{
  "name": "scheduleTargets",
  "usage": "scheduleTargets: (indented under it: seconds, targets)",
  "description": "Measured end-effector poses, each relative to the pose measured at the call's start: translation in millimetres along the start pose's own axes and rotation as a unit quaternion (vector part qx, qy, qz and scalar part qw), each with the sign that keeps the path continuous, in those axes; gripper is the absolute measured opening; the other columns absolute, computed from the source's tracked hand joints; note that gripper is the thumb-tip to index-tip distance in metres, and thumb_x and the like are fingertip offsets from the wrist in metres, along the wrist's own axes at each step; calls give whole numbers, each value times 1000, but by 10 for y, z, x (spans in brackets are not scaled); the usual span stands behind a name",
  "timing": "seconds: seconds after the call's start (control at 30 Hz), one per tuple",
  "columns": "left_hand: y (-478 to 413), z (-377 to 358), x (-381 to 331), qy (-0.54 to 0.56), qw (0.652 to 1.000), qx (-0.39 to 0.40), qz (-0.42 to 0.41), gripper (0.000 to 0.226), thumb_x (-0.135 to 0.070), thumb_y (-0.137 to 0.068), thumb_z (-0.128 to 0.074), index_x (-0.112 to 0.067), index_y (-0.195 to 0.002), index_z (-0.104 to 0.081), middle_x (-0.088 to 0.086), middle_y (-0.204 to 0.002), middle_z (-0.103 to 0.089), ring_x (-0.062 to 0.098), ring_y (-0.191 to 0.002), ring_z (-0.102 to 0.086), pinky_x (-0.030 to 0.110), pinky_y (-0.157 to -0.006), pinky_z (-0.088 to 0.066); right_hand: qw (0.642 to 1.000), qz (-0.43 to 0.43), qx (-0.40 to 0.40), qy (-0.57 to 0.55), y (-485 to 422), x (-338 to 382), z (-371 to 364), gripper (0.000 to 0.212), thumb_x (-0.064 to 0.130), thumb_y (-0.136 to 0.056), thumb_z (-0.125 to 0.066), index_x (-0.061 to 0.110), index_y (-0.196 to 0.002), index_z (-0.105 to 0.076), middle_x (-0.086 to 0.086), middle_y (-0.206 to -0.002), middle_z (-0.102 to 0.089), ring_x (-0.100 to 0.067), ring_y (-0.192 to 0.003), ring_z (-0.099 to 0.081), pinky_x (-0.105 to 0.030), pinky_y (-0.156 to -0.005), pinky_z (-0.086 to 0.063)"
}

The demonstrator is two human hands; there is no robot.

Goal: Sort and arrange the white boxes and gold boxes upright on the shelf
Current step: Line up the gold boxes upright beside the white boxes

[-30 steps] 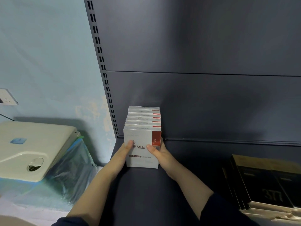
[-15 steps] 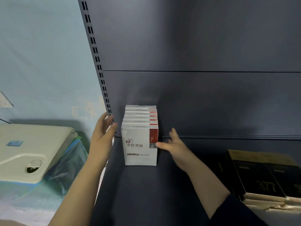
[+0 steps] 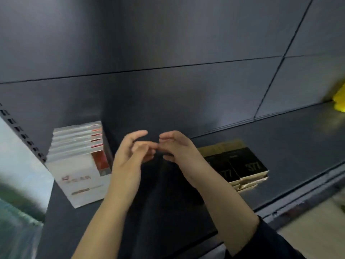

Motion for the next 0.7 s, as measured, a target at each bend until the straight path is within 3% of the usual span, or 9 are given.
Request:
scheduleTargets:
  seconds: [0.07,0.13,0.23,0.33,0.4,0.47,0.53,0.6,0.7]
  targets:
    - [41,-366,347,-21,997,33,72,22,-6,-96,-47,-22,-104,-60,4,-90,-72,14,-83,-66,27,-76,-54,999,22,-10,23,20,-6,305,20,15,-89,-60,18,-109,-62,2,-105,-62,-18,-106,-60,-39,-100,-47]
    - [107,-685,692,-49,985,52,160,17,-13,-96,-51,-21,-110,-57,2,-98,-66,14,-86,-61,32,-83,-49,997,35,-30,66,-10,-29,670,19,19,-90,-60,20,-110,-60,4,-107,-59,-15,-102,-58,-30,-90,-48]
    - [240,-1011,980,-76,962,47,259,48,-41,-90,-58,-19,-132,-47,-3,-114,-62,9,-100,-58,34,-100,-44,974,54,-71,210,-117,-79,1309,31,26,-92,-59,20,-122,-50,2,-121,-46,-7,-95,-50,-18,-71,-41]
    - [352,-1261,1045,-67,949,49,304,81,-71,-73,-59,-27,-139,-43,-6,-136,-55,13,-122,-53,38,-108,-39,916,-2,-126,381,-239,-188,1961,54,41,-89,-58,18,-133,-38,-5,-133,-36,-26,-121,-39,-43,-98,-42]
    - [380,-1393,1013,-73,953,50,291,62,-65,-78,-58,-33,-130,-49,-12,-127,-59,6,-114,-55,29,-100,-40,908,-68,-113,397,-337,-321,2330,74,51,-84,-60,14,-140,-30,-8,-140,-34,-31,-129,-35,-51,-104,-38]
    - [384,-1444,1007,-65,959,36,274,37,-49,-85,-59,-36,-119,-57,-12,-117,-67,4,-105,-61,23,-87,-42,938,-133,-41,318,-431,-496,2540,90,63,-73,-67,15,-142,-35,-5,-138,-46,-27,-124,-48,-48,-99,-45]
    - [379,-1427,990,-56,962,36,265,28,-37,-89,-59,-30,-115,-63,-6,-109,-74,10,-102,-68,23,-85,-46,952,-151,39,262,-476,-610,2595,66,60,-78,-65,20,-129,-54,0,-117,-66,-19,-105,-63,-37,-85,-52]
    - [368,-1387,978,-58,959,31,275,26,-35,-90,-57,-26,-113,-66,-4,-103,-76,13,-98,-70,27,-83,-48,953,-131,79,262,-498,-588,2593,37,49,-91,-55,23,-116,-63,2,-103,-71,-15,-95,-67,-29,-71,-50]
    - [341,-1343,969,-54,953,-8,299,26,-34,-92,-55,-19,-109,-69,2,-97,-77,19,-94,-71,31,-81,-49,951,-103,96,276,-548,-520,2615,29,46,-95,-49,24,-108,-63,1,-97,-71,-14,-88,-66,-27,-62,-46]
Point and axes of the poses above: each hand's wrist, its own y-axis away from the middle knuckle, its own z-axis out of the back of the hand, x = y × z, the point moved 3 cm from there along -y, towards the middle knuckle
